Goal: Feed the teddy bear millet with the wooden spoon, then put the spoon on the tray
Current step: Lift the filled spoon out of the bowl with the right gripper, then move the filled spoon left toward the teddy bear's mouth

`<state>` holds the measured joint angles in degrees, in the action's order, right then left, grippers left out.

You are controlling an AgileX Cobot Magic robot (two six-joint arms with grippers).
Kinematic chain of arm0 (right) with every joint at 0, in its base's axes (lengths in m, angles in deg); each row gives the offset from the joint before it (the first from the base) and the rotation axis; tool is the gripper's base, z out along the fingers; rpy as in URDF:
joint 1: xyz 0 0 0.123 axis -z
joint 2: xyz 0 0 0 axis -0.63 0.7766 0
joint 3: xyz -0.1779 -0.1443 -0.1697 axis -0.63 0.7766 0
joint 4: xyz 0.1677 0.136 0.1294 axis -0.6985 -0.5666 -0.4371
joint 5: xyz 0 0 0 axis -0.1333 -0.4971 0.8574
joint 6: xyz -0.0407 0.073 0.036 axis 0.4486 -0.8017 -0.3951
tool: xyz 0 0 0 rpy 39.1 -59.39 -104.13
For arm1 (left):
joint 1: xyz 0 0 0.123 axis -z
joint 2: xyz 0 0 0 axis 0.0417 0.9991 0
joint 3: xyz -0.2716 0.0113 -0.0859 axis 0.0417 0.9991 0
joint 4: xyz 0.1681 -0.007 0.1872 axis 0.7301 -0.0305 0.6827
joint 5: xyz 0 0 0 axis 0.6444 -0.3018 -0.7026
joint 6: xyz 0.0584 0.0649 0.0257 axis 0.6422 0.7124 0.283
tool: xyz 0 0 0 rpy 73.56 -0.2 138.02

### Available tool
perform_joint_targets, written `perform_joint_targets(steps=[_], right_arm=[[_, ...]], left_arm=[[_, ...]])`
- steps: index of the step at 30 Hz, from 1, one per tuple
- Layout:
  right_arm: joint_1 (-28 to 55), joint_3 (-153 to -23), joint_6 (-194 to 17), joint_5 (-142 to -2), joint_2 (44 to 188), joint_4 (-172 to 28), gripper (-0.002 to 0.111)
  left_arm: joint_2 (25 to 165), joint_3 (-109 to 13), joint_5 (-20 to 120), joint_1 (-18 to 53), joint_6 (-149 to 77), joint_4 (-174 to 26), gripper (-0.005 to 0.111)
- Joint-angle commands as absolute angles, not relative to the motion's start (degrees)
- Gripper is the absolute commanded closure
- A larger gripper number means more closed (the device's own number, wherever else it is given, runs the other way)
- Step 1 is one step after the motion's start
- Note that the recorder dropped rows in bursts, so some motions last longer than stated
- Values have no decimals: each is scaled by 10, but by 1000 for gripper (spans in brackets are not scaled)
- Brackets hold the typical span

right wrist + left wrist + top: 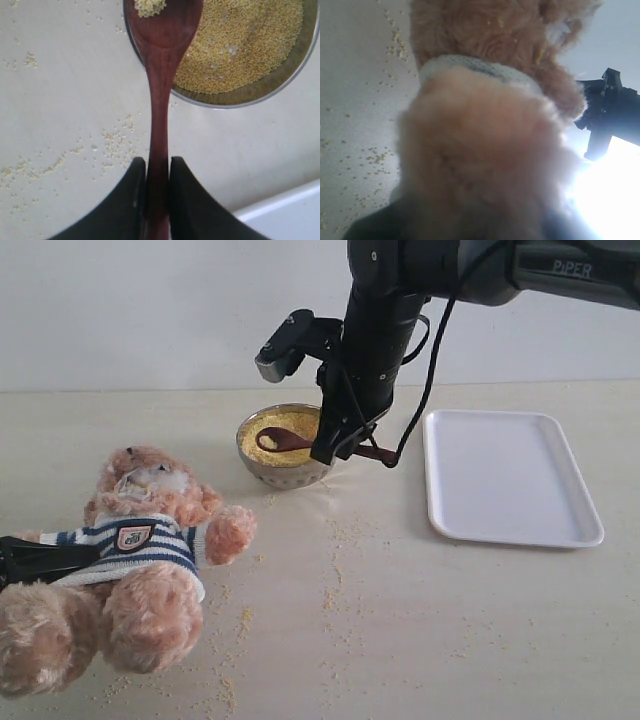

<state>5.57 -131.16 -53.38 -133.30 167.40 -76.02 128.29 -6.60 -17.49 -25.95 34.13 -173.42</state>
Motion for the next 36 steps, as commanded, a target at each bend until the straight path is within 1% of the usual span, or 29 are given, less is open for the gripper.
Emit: perform_joint_targets(steps=[1, 16, 21, 26, 31, 36], right_arm=[[59, -1314, -531, -1351, 1655, -766, 109], [59, -1304, -540, -1417, 1593, -872, 109], [59, -1259, -535, -1406, 1549, -881, 109], [57, -1181, -534, -1348, 1491, -882, 109], [32, -1159, -533, -1330, 1469, -885, 109], [-24, -1159, -530, -1320, 1467, -884, 109]], left_arm=[[1284, -69, -198, -257, 345, -1740, 102], [1284, -69, -198, -257, 349, -1731, 102], [1284, -69, -198, -257, 349, -1731, 102], [1284, -69, -198, -257, 349, -1731, 102], [1284, -69, -198, -257, 349, -1731, 102], [1284, -69, -198, -257, 349, -1734, 102]])
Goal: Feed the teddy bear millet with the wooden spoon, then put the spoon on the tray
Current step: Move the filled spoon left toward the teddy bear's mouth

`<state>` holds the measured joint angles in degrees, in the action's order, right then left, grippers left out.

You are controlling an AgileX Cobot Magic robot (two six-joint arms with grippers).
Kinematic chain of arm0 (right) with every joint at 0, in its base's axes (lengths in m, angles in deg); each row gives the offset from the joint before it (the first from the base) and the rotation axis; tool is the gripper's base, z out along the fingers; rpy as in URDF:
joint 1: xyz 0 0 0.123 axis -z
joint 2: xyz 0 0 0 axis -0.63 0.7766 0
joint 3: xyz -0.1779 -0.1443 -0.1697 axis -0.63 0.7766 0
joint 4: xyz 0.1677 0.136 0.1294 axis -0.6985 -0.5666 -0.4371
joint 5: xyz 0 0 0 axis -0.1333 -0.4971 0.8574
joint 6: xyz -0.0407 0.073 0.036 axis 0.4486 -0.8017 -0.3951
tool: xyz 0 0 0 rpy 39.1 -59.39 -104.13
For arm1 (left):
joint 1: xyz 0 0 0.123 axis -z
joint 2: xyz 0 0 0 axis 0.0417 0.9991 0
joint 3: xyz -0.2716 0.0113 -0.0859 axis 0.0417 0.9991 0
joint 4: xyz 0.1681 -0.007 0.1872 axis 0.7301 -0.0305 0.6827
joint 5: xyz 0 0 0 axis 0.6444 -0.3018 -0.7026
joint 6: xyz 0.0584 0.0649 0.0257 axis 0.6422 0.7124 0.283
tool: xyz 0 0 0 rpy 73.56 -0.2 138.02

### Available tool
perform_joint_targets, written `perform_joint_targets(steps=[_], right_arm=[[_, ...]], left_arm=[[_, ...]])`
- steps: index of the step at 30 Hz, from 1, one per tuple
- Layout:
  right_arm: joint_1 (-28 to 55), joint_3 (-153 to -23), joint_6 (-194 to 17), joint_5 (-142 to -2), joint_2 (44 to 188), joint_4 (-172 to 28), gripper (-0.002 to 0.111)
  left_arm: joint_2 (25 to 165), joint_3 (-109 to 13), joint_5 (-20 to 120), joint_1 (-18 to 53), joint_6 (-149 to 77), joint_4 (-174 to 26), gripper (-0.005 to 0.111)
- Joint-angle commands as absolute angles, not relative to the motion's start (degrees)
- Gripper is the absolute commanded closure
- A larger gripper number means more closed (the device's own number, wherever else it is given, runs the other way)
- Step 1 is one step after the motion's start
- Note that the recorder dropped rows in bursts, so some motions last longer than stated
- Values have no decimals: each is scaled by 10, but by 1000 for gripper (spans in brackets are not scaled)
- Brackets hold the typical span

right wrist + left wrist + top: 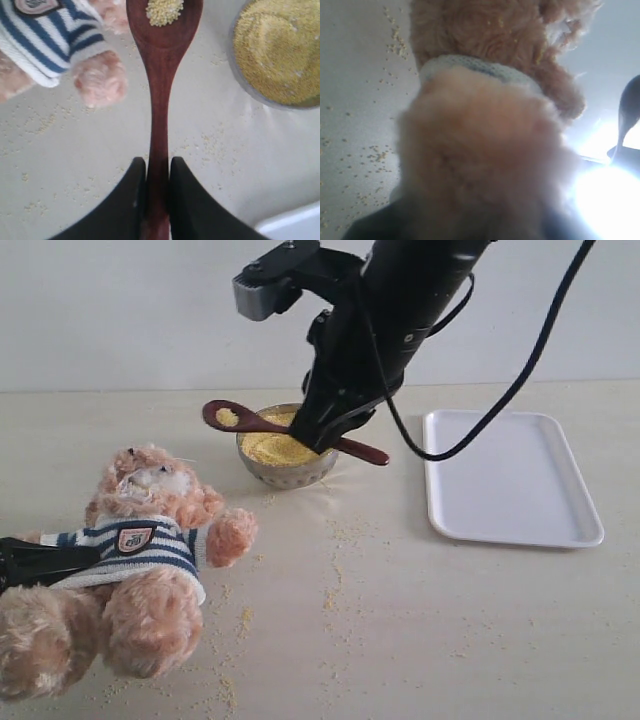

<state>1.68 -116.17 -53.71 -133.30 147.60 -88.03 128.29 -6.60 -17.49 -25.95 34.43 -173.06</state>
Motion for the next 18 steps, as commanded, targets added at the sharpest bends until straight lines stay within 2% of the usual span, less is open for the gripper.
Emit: perform_joint_targets(steps=[1, 8, 18], right_arm=[[-34, -1159, -529, -1314, 1467, -879, 109], [-95, -1159, -543, -1235, 1468, -792, 109], [-96, -1159, -544, -1194, 1477, -778, 109]], left_arm=[[1284, -69, -198, -257, 349, -1736, 102], [1284, -69, -198, -257, 349, -1736, 102], [1284, -69, -198, -257, 349, -1740, 102]])
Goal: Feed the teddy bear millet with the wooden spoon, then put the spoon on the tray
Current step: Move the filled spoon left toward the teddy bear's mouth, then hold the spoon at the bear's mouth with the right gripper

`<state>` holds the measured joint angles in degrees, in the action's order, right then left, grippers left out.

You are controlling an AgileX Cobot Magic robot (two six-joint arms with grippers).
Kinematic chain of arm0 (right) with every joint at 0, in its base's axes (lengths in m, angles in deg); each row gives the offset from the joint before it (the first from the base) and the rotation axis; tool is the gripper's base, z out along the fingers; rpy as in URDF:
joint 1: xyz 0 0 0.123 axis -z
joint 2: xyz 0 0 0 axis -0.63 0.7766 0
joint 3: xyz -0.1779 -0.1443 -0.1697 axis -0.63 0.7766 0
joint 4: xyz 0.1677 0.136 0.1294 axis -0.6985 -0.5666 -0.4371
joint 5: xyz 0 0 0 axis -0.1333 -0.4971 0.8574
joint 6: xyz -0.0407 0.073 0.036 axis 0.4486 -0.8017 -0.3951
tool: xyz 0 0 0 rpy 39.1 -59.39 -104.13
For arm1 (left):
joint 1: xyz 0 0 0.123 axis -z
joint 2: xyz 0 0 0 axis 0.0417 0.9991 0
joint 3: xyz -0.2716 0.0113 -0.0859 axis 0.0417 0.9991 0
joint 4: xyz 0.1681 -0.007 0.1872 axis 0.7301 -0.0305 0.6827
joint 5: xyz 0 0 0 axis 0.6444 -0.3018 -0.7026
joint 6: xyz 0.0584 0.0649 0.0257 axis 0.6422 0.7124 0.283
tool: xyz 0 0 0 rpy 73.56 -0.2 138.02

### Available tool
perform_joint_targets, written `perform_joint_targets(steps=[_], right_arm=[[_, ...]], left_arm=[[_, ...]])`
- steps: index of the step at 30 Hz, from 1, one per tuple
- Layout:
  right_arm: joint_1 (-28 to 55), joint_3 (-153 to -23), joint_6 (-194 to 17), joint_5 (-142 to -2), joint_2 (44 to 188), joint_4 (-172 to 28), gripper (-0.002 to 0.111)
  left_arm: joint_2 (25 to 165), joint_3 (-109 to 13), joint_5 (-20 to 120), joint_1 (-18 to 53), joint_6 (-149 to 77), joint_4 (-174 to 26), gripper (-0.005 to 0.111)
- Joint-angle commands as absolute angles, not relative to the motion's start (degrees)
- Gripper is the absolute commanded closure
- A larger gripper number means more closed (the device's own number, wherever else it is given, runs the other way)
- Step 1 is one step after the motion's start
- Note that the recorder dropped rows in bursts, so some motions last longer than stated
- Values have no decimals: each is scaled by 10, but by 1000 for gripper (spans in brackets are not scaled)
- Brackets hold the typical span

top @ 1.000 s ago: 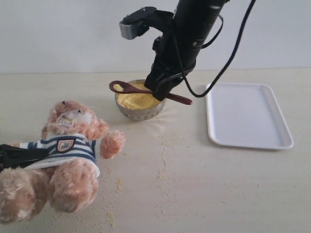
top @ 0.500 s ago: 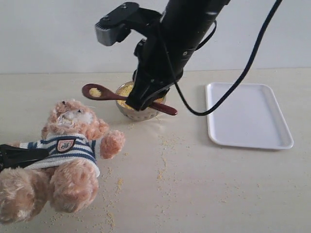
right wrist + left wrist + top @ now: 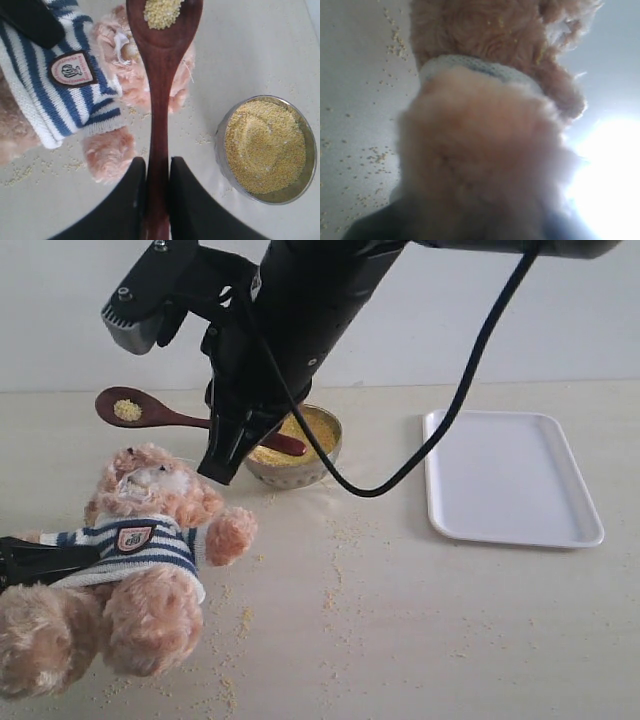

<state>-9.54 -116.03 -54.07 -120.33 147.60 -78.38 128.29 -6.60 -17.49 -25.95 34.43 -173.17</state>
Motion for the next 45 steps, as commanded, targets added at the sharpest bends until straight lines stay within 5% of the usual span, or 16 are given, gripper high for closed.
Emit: perform_joint_targets(steps=[1, 45], right_arm=[[-96, -1159, -544, -1194, 1483, -776, 109], [-216, -1159, -722, -1173, 1571, -319, 109]], left_arm=[[1284, -69, -198, -257, 349, -1740, 102], [1284, -69, -198, -257, 349, -1740, 102]])
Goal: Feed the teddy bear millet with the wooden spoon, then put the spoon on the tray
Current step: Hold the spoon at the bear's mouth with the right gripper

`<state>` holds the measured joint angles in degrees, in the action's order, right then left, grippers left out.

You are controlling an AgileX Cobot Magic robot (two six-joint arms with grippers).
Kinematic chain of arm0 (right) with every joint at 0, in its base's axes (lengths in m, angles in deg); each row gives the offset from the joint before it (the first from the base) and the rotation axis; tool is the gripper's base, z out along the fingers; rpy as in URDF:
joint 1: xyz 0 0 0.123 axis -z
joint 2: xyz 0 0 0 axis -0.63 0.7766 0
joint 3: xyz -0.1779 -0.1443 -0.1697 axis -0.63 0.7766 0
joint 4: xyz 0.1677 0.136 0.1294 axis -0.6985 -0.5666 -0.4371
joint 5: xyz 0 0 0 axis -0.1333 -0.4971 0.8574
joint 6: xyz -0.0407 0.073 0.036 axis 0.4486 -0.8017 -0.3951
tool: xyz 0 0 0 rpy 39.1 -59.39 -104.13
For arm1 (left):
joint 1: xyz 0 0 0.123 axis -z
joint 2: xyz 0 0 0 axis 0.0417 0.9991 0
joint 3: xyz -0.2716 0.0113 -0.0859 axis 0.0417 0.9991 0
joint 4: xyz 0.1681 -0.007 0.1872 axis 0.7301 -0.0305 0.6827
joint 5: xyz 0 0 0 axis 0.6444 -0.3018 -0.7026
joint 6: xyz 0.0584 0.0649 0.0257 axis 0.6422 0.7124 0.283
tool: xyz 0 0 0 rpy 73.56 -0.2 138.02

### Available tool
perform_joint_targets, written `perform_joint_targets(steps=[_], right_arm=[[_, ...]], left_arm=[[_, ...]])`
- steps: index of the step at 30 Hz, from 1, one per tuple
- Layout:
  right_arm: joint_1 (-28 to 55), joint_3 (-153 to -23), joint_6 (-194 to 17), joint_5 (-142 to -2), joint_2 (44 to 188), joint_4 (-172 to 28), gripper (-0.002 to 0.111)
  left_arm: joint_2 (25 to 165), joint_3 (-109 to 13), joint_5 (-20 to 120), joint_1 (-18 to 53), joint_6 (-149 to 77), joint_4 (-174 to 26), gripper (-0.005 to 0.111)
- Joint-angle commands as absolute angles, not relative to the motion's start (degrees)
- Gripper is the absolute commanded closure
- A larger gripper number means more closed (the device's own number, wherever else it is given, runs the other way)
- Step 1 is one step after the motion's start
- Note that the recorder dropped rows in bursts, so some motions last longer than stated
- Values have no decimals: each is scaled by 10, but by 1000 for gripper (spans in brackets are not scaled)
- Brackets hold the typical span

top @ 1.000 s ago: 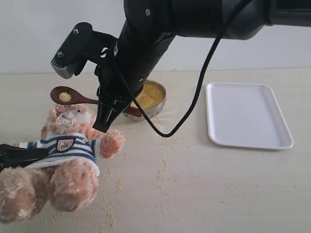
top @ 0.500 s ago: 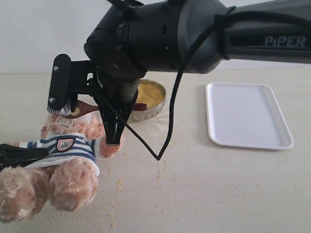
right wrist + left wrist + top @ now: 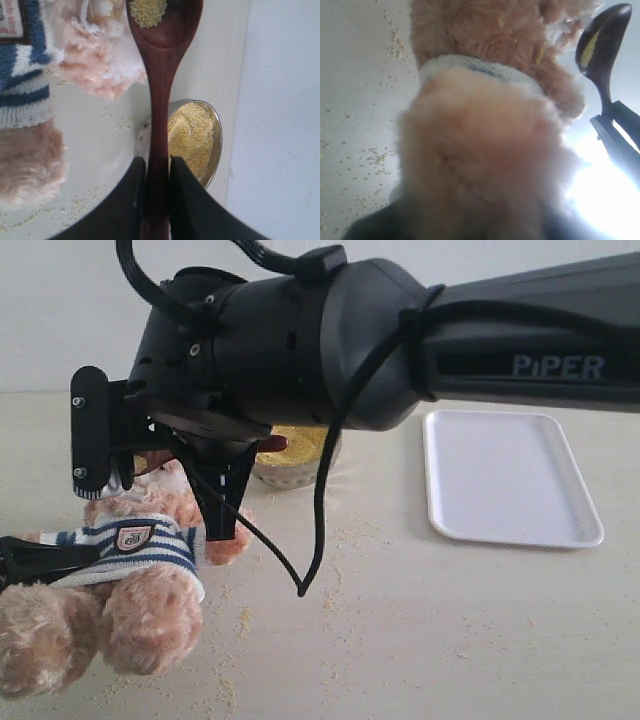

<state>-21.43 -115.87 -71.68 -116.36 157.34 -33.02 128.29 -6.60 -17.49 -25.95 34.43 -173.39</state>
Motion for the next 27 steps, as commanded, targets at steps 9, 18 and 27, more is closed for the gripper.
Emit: perform_joint_targets(steps=[9, 18, 27], right_arm=[[-216, -1159, -719, -1176, 1571, -297, 109], [-216, -1159, -709, -1169, 1582, -298, 109], [-216, -1159, -709, -1169, 1602, -273, 109]], left_arm=[[1284, -69, -198, -257, 349, -1740, 102], [1284, -69, -198, -257, 349, -1740, 102], [1284, -69, -198, -257, 349, -1740, 102]])
